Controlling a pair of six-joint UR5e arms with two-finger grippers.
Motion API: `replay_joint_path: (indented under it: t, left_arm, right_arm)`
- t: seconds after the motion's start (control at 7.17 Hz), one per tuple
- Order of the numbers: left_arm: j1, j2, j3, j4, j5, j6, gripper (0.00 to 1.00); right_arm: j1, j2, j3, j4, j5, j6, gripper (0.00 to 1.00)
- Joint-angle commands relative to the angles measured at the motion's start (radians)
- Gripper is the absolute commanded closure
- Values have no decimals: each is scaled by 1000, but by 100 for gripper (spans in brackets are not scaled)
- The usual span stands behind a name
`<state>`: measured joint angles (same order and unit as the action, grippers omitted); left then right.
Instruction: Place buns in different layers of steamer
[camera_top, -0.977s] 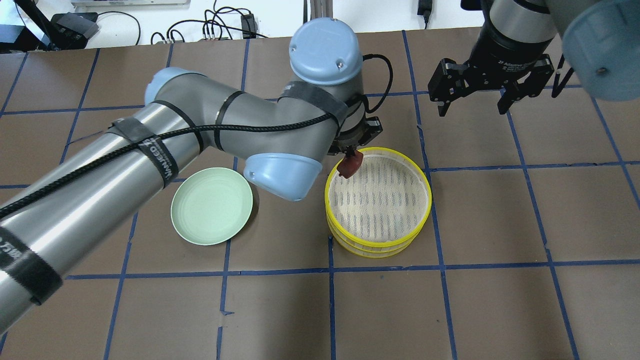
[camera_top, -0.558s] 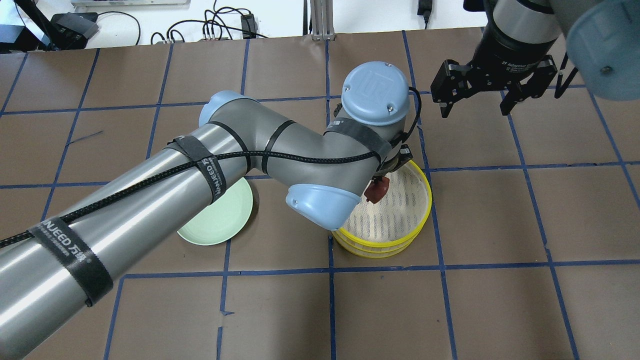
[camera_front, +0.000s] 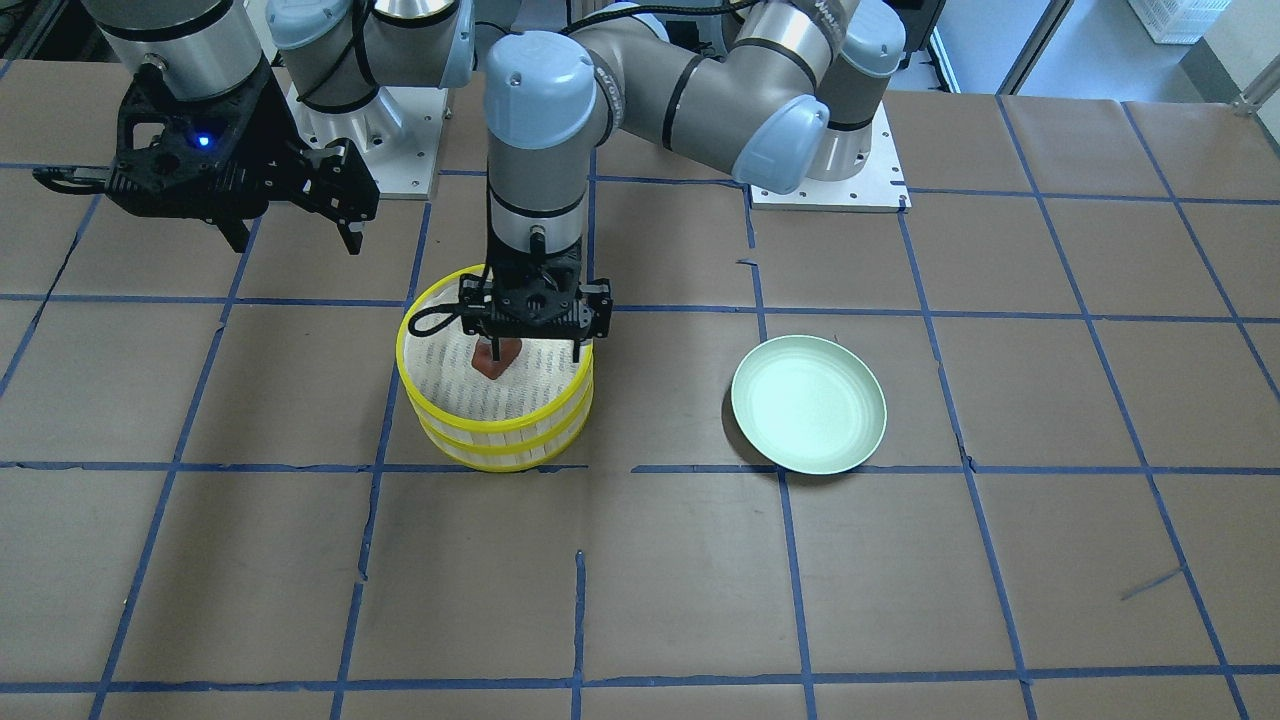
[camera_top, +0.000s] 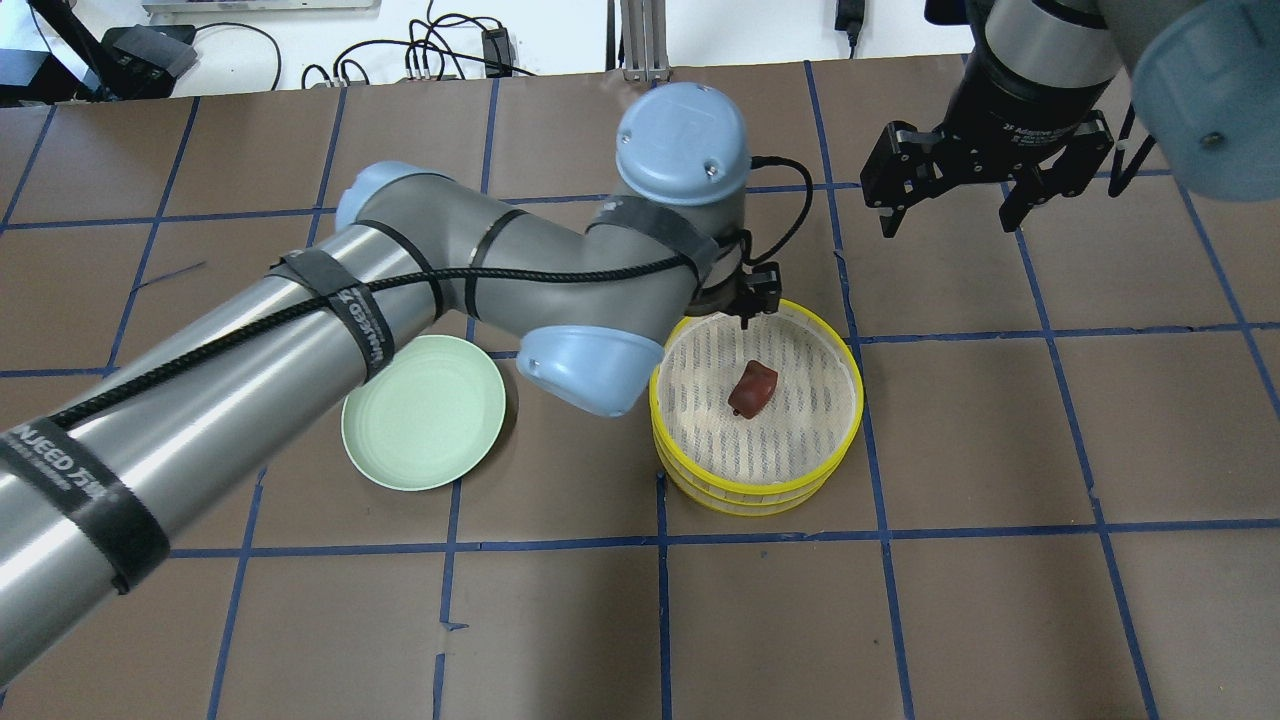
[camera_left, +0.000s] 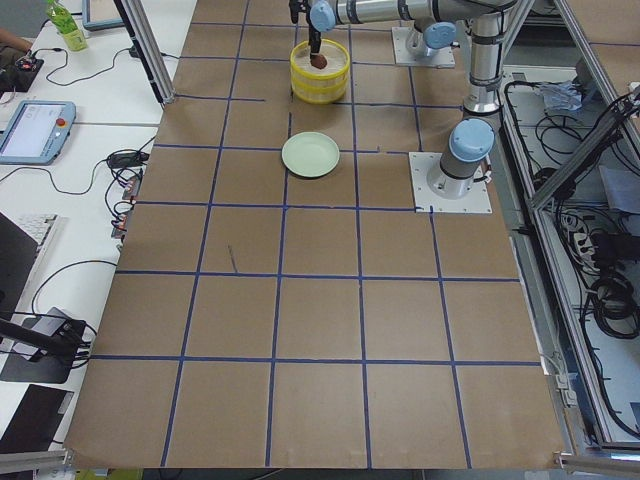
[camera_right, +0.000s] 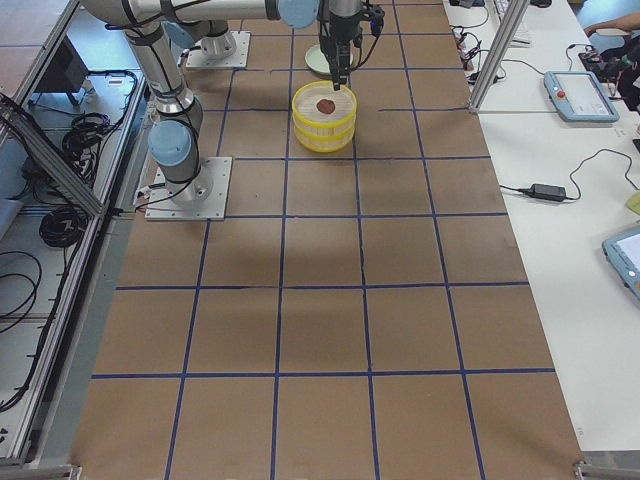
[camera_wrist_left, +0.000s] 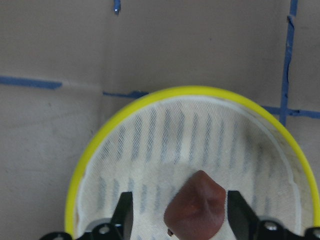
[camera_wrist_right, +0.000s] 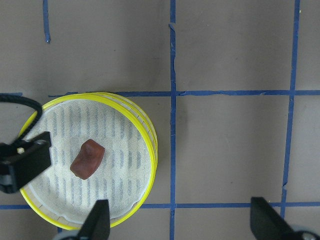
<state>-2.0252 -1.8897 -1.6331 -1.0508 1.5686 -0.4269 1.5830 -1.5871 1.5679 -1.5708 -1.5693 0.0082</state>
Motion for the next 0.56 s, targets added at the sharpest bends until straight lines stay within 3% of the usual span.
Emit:
replay_joint_path:
  t: [0.0,0.14,0.42]
  left_arm:
    - [228,81,13,-169,-2,378,0]
    - [352,139,18,-257,-7,484,0]
    - [559,306,42,-482,-9,501,0]
  right_arm:
    - [0,-1,1,0,0,1,0]
    - [0,1,1,0,0,-1,0]
    - [0,-1,0,0,2,1,0]
